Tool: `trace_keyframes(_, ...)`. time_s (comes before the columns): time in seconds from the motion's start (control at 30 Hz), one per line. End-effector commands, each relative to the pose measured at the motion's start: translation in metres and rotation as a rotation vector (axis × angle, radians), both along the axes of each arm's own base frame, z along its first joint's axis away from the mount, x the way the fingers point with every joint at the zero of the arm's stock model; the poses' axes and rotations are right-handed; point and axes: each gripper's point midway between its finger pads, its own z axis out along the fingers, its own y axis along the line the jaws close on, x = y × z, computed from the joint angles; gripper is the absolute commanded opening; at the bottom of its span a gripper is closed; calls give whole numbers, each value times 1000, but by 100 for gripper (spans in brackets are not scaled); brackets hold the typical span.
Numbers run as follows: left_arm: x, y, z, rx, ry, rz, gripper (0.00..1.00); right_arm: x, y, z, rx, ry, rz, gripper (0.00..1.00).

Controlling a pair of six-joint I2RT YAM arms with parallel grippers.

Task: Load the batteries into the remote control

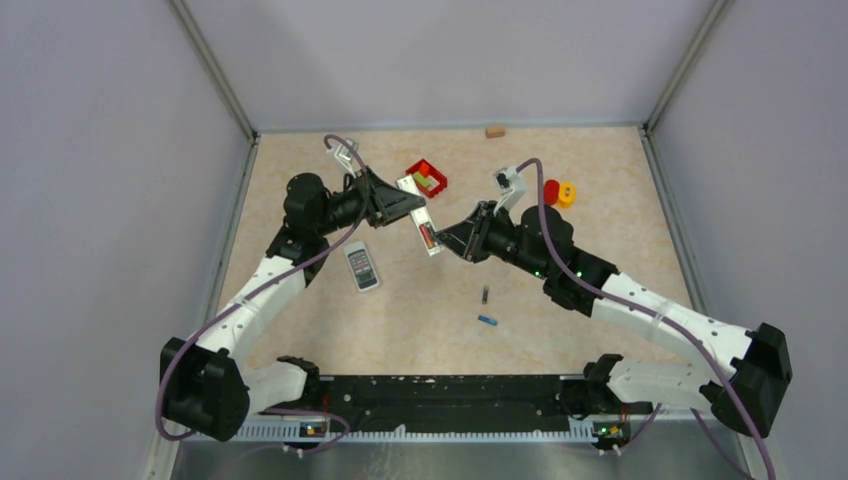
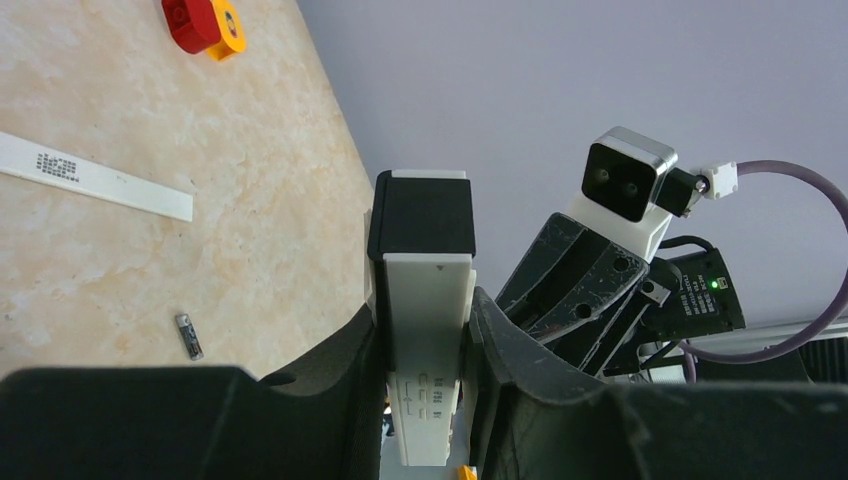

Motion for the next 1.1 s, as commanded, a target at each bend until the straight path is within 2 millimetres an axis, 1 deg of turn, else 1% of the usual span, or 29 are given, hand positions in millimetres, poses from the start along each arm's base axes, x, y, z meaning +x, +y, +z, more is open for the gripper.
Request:
trace_keyframes(0.0, -8, 1, 27, -54, -96, -25, 0, 4, 3, -4, -8, -7, 6, 10)
trace_keyframes(0.1, -8, 1, 26, -53, -95, -26, 0, 7, 4, -11, -31, 4, -3, 7)
trace_keyframes(0.17, -7, 1, 23, -44, -93, -19, 0, 8, 5, -10, -39, 6, -6, 9)
trace_keyframes(0.2, -6, 2, 21, -38, -90, -13, 0, 9, 4, -8, -42, 5, -9, 12)
trace_keyframes(0.23, -4, 3, 19, -30, -86, -6, 0, 9, 4, -5, -42, 0, -10, 18)
trace_keyframes(0.3, -1, 4, 13, -14, -81, 10, 0, 10, 1, 5, -37, -14, -20, 34)
trace_keyframes(0.37, 2, 5, 8, 2, -76, 25, 0, 11, -3, 15, -29, -31, -38, 44)
trace_keyframes(0.43, 5, 7, 4, 17, -73, 43, 0, 9, -8, 18, -41, -32, -43, 50)
trace_keyframes(0.53, 8, 8, 0, 32, -71, 57, 0, 12, -16, 24, -46, -42, -87, 56)
trace_keyframes(0.67, 11, 9, -4, 42, -64, 71, 0, 14, -18, 29, -59, -79, -90, 69)
trace_keyframes(0.73, 13, 10, -6, 47, -59, 78, 0, 16, -14, 33, -74, -118, -70, 73)
trace_keyframes(0.8, 14, 10, -7, 51, -52, 85, 0, 17, -8, 34, -107, -148, -38, 75)
trace_keyframes(0.87, 16, 10, -9, 57, -44, 91, 0, 17, 1, 35, -142, -170, 13, 81)
trace_keyframes(1.07, 19, 10, -14, 65, -12, 100, 0, 28, 24, 26, -247, -211, 68, 82)
